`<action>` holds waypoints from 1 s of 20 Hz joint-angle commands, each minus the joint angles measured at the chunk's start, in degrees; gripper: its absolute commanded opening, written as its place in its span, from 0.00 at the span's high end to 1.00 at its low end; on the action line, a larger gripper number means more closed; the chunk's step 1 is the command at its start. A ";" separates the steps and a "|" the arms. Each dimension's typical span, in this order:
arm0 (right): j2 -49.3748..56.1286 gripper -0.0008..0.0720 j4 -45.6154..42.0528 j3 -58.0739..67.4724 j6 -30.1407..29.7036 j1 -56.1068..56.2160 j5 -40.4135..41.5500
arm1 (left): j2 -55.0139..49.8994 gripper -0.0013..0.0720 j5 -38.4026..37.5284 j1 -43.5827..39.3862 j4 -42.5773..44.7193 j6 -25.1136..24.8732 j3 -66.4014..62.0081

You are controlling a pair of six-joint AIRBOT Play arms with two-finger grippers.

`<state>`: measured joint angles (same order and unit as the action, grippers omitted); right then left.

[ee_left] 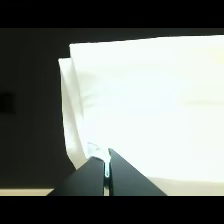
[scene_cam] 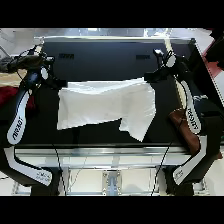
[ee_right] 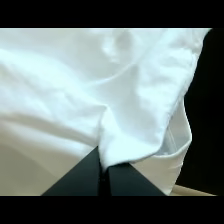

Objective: Fold the shirts.

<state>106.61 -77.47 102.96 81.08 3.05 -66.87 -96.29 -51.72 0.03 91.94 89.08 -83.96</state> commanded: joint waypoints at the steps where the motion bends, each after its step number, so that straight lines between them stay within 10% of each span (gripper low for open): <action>1: 0.00 0.97 -2.60 -4.87 0.96 0.09 1.42 | -1.03 0.97 0.26 0.44 1.11 0.96 0.76; 11: 3.56 0.94 -3.32 -7.32 2.91 -0.61 6.32 | -3.91 0.96 0.00 0.55 1.07 0.94 0.76; 13: 3.41 0.65 -3.32 -7.23 4.02 -0.63 5.35 | -3.87 0.93 -0.87 0.55 1.07 0.94 0.76; 14: 3.15 0.46 -3.52 -6.80 4.11 -0.76 2.67 | -3.69 0.76 -1.77 0.63 1.05 0.96 0.76; 15: 2.69 0.45 -3.87 -5.97 4.11 -1.03 -0.66 | -2.97 0.41 -3.28 0.79 1.03 1.05 0.74; 16: 1.68 0.45 -4.46 -4.87 4.00 -1.42 -4.13 | -1.66 0.30 -4.42 0.98 1.09 2.93 0.76; 20: -11.80 0.45 -8.92 -3.10 3.06 -5.22 -12.22 | 12.63 0.30 -5.42 2.95 1.88 2.86 0.83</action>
<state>102.26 -83.74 98.87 84.68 0.01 -72.44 -91.64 -55.68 1.85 93.17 91.61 -83.20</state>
